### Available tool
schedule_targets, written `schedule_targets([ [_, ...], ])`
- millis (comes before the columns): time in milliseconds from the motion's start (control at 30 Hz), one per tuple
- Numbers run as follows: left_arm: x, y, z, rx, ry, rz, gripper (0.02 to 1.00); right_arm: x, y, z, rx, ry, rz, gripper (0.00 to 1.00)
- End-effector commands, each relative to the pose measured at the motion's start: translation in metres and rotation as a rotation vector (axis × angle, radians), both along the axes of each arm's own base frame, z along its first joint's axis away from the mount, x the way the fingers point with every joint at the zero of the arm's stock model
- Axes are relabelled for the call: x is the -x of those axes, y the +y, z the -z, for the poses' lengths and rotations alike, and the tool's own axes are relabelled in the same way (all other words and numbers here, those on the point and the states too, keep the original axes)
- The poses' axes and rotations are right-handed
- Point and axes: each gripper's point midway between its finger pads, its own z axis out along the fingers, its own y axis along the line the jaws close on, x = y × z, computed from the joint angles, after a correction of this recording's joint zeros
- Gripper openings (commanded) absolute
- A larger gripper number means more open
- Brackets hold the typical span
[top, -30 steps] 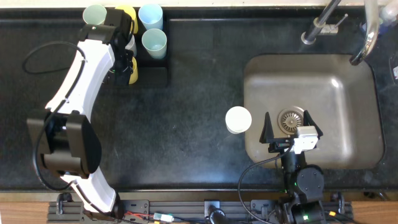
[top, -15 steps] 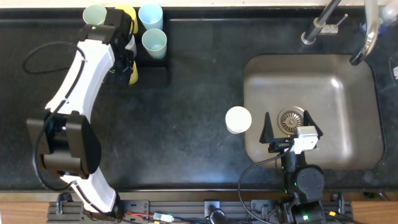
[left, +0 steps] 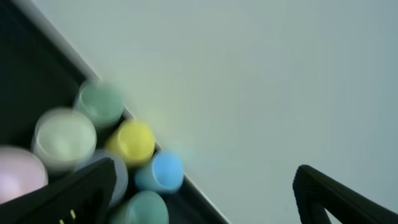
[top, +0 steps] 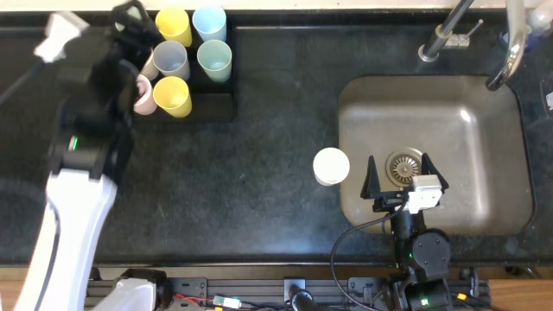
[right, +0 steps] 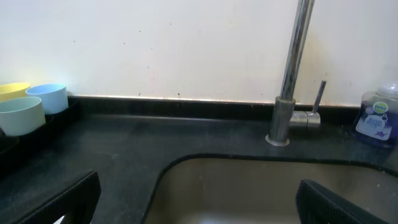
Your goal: Store Cups
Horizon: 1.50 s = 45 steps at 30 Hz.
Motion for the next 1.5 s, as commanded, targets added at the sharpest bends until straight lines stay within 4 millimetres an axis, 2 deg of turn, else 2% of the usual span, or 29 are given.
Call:
schedule_targets([
  [33,0.036,0.002,-0.008,-0.583,-0.042,0.126,0.961,0.000,-0.002,0.003,0.002,-0.004,0.012,0.998],
  [133,0.066,0.008,-0.009,-0.707,-0.068,0.123,1.000,0.000,-0.002,0.003,0.002,-0.004,0.012,0.998],
  [300,0.115,0.019,-0.005,-0.717,-0.151,0.069,1.000,0.000,-0.002,0.003,0.002,-0.004,0.012,0.998],
  [367,0.138,0.018,-0.002,-0.720,-0.244,0.045,1.000,0.000,-0.002,0.003,0.002,-0.004,0.012,0.998],
  [600,0.169,0.015,0.037,-0.697,-0.359,0.021,1.000,0.000,-0.002,0.003,0.002,-0.004,0.012,0.996],
  [767,0.176,0.012,0.056,-0.605,-0.451,0.016,1.000,0.000,-0.002,0.003,0.002,-0.004,0.012,0.998],
  [1067,0.180,0.012,0.085,-0.600,-0.468,0.014,1.000,0.000,-0.002,0.003,0.002,-0.004,0.012,0.998],
  [1233,0.174,0.006,0.110,-0.619,-0.430,0.064,1.000,0.000,-0.002,0.003,0.002,-0.004,0.012,0.998],
  [1500,0.165,-0.010,0.157,-0.682,-0.259,0.219,1.000,0.000,-0.002,0.003,0.002,-0.004,0.012,0.996],
])
